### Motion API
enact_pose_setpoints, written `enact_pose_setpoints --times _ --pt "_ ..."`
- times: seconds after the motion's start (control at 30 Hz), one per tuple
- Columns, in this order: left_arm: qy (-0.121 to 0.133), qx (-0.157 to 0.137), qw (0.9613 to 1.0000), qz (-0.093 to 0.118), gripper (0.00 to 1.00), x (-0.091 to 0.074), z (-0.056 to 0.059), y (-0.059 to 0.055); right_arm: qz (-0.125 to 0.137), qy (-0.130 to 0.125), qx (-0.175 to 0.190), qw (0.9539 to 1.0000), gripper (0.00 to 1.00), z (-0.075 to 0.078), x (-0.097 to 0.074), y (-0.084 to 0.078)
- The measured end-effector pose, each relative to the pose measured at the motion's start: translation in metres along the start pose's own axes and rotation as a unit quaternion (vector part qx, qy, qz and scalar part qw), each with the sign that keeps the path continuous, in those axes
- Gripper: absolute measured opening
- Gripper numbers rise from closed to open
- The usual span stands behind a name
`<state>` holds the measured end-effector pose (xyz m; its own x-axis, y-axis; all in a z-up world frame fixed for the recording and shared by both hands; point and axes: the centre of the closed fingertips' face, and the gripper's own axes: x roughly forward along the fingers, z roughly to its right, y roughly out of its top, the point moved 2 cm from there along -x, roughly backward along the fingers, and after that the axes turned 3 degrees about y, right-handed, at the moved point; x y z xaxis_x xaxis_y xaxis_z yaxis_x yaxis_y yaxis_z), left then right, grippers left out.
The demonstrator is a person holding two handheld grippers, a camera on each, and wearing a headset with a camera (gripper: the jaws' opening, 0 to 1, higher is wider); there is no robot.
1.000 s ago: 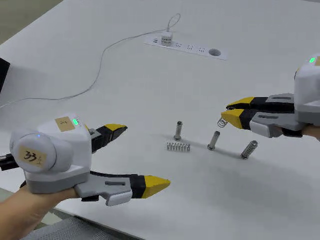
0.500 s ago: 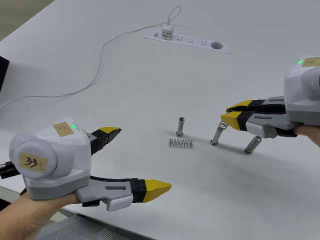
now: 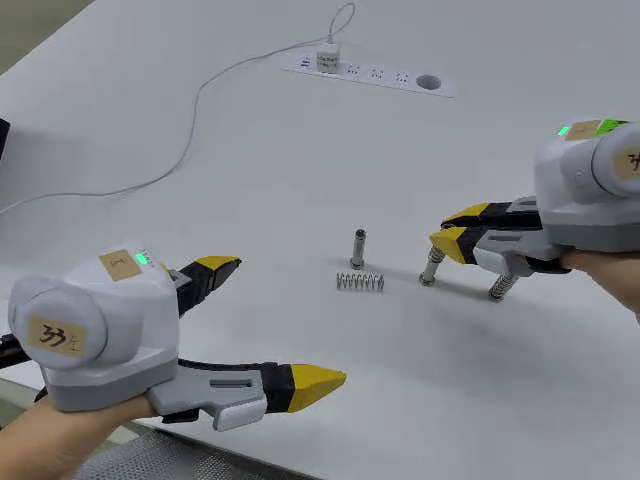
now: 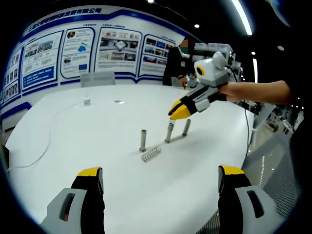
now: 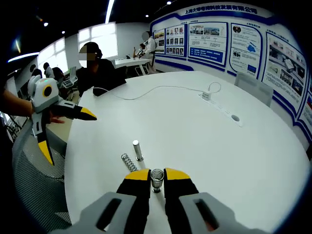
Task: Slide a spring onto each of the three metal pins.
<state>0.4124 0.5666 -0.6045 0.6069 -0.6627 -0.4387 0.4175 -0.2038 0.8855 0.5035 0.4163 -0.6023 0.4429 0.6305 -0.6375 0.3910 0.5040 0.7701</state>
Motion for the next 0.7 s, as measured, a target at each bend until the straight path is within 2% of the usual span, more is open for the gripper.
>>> enact_pose_setpoints --times 0.13,0.33,0.5,0.7 --pt "0.002 -0.006 1.0000 0.002 1.00 -0.001 -0.001 0.001 -0.005 -0.003 -0.010 0.9999 0.11 -0.002 0.006 -0.007" --pt "0.004 -0.010 0.9999 -0.001 1.00 0.000 -0.003 -0.001 -0.014 -0.003 -0.004 0.9999 0.11 -0.002 0.012 -0.017" --pt "0.004 -0.015 0.9999 -0.001 1.00 0.001 -0.003 -0.002 -0.015 -0.007 0.002 0.9999 0.11 -0.002 0.016 -0.021" --pt "0.006 -0.016 0.9998 -0.005 1.00 0.001 -0.003 -0.003 -0.021 -0.012 -0.011 0.9996 0.12 -0.002 0.020 -0.026"
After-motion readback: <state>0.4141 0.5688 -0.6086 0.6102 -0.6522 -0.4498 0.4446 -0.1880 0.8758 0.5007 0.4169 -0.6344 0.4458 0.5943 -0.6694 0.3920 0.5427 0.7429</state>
